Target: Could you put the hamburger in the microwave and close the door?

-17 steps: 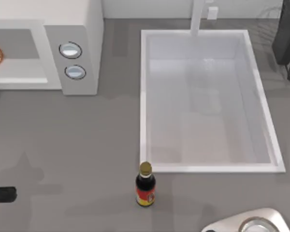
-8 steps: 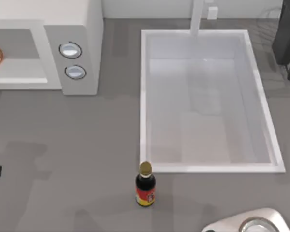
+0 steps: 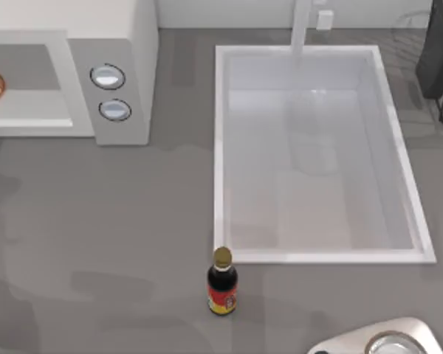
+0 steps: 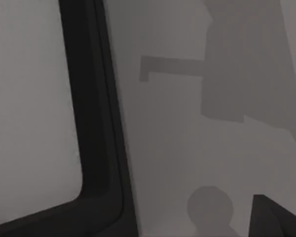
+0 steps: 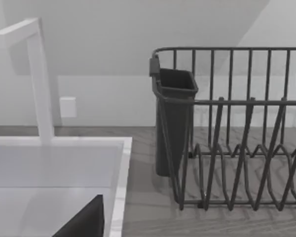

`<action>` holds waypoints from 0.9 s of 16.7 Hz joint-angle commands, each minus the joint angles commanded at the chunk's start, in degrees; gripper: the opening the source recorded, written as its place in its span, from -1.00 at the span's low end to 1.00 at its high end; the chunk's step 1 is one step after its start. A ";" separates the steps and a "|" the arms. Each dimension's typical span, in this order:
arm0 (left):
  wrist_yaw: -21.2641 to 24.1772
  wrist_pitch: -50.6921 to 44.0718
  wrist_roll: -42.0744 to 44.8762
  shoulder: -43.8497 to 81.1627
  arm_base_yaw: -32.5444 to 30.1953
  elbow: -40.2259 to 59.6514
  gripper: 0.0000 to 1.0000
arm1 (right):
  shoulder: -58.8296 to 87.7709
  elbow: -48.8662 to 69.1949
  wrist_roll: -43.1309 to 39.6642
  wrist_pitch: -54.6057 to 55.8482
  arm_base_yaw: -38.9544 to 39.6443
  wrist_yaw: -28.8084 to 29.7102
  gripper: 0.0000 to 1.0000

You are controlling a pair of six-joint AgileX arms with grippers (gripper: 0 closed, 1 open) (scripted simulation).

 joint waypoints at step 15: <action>39.53 -5.81 20.38 35.39 42.45 35.30 -1.00 | 0.00 0.00 0.00 0.00 0.00 0.00 1.00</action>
